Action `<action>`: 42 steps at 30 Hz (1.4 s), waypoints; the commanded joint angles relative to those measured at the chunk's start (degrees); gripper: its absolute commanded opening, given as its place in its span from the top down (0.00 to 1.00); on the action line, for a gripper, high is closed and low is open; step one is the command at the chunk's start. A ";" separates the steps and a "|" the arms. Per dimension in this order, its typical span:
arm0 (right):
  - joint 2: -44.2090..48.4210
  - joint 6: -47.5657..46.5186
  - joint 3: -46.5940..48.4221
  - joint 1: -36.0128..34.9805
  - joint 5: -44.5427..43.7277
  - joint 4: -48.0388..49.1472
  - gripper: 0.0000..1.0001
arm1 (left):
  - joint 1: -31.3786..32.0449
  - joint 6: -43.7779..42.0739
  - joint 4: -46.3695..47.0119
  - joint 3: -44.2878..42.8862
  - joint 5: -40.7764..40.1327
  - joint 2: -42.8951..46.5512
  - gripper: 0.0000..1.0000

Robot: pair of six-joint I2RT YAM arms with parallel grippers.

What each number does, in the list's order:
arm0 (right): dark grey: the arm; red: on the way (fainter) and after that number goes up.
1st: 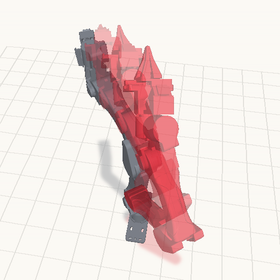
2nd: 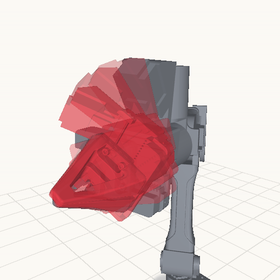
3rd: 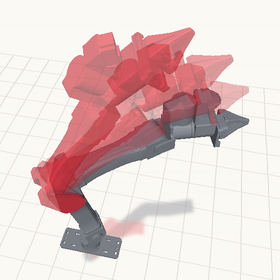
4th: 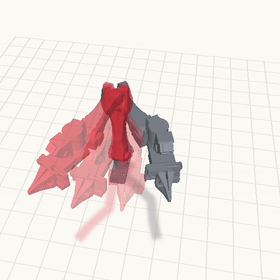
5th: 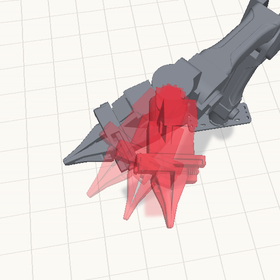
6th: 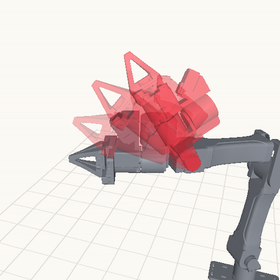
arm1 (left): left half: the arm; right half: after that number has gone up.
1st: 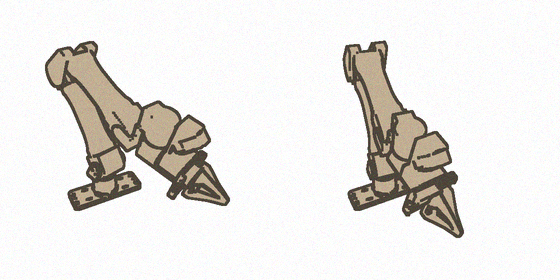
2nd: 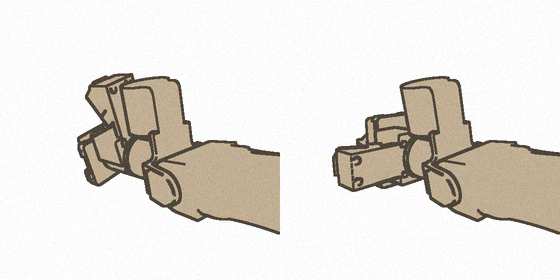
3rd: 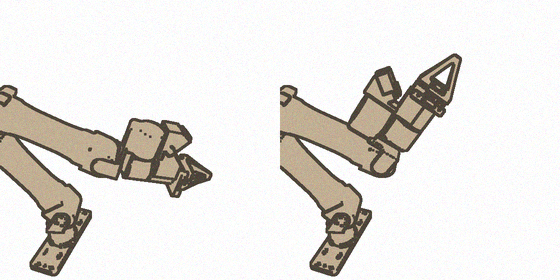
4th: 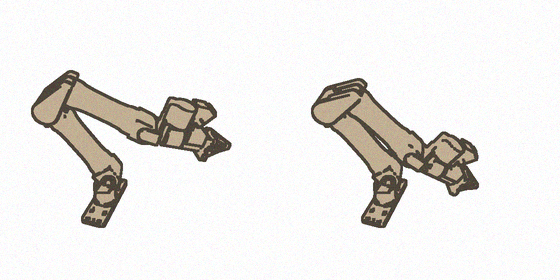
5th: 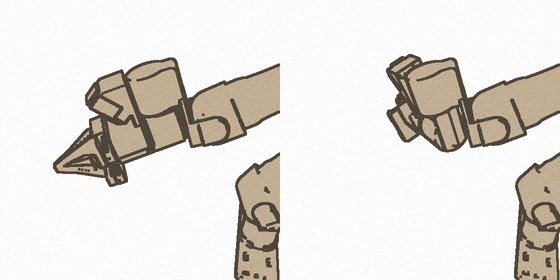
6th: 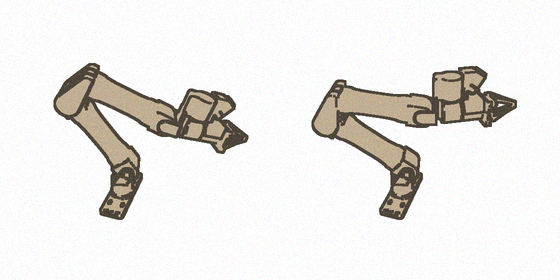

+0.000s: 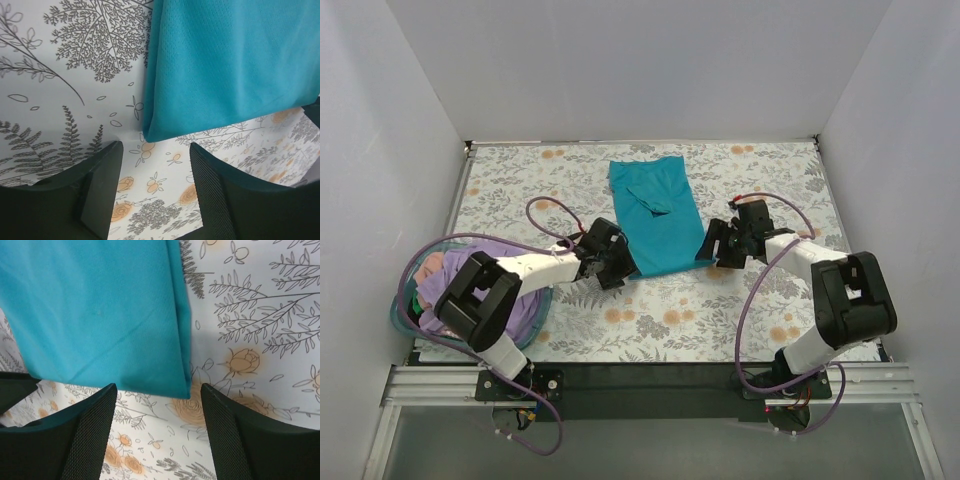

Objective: Fold and stack the t-shirts
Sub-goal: Fold the tshirt

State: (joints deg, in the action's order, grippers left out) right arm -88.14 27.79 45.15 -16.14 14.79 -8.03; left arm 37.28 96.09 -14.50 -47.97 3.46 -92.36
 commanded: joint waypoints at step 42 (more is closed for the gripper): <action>52.47 3.85 -12.04 2.43 -2.21 -24.75 0.99 | 25.48 6.91 -6.84 6.40 -2.66 26.17 1.00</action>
State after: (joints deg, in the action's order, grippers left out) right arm -32.86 33.78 26.33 -13.87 14.90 -33.06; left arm 62.81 102.74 -17.21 -37.45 5.28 -68.58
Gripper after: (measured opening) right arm 0.065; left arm 0.026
